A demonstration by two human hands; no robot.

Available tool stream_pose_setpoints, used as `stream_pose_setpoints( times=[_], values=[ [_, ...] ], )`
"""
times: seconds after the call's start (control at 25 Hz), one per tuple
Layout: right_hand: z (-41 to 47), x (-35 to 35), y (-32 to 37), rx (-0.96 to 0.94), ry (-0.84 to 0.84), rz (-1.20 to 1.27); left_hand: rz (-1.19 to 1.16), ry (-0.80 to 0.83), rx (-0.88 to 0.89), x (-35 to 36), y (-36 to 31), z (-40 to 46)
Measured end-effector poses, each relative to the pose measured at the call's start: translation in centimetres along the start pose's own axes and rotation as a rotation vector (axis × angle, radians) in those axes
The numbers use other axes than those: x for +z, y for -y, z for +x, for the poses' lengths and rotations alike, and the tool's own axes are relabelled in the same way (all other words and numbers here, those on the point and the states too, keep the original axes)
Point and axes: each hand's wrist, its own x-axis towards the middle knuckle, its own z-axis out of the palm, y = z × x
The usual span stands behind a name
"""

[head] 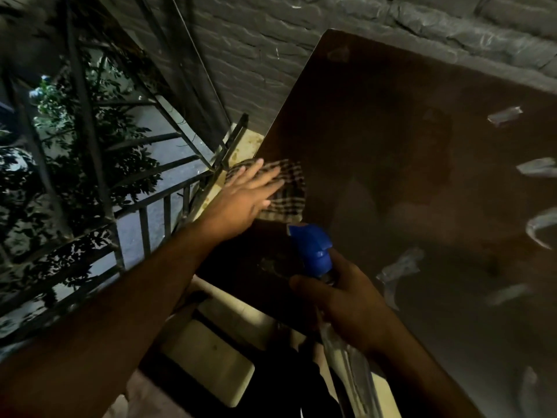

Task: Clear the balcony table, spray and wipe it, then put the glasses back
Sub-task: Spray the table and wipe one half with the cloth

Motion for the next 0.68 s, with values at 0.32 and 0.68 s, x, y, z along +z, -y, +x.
stream_pose_setpoints(
  times=[0.32,0.68],
  values=[
    [-1.0,-0.7,0.6,-0.025,0.033,-0.054,-0.022,-0.032,0.045,1.4,-0.7,-3.9],
    [-2.2,-1.3,-0.8,-0.027,0.048,0.034,-0.037,-0.06,0.003,2.0,-1.8,-5.3]
  ],
)
